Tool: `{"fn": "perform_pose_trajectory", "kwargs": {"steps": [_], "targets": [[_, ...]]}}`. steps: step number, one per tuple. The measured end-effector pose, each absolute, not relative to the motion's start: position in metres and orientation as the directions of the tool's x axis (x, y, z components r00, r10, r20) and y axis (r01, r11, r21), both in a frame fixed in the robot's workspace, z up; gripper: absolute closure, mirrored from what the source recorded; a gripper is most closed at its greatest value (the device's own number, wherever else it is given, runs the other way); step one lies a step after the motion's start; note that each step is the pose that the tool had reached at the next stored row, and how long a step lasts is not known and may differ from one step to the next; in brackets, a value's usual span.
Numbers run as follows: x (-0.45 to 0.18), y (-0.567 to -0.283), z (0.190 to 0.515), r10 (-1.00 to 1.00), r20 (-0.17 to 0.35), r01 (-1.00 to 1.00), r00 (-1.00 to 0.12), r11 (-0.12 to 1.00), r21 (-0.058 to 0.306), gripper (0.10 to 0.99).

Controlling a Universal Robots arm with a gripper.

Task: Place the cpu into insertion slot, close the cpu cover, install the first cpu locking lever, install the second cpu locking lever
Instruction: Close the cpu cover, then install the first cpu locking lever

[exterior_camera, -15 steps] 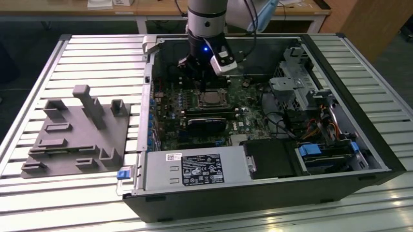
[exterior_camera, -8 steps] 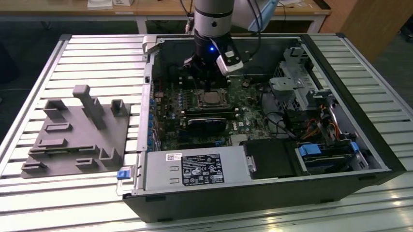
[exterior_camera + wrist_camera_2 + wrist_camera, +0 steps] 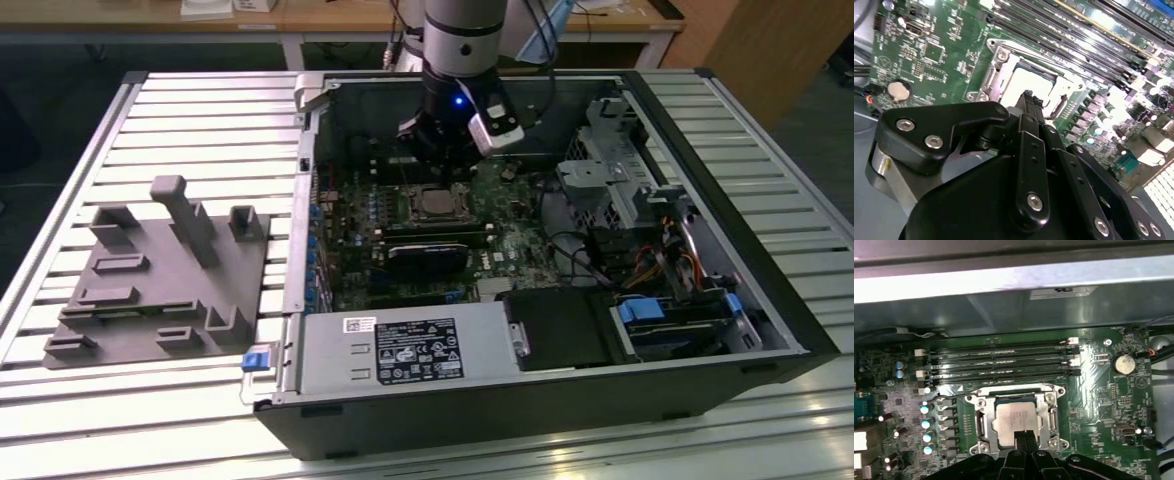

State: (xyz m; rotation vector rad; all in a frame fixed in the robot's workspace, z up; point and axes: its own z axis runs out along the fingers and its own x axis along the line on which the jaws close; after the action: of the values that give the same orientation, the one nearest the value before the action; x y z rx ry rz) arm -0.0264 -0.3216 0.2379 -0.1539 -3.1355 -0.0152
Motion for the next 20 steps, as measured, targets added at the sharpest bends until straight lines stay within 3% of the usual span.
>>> {"fn": "perform_pose_trajectory", "kwargs": {"steps": [20], "targets": [[-0.0266, -0.3182, 0.2445, 0.098, 0.003, 0.098, -0.995, 0.995, 0.010, 0.980]]}}
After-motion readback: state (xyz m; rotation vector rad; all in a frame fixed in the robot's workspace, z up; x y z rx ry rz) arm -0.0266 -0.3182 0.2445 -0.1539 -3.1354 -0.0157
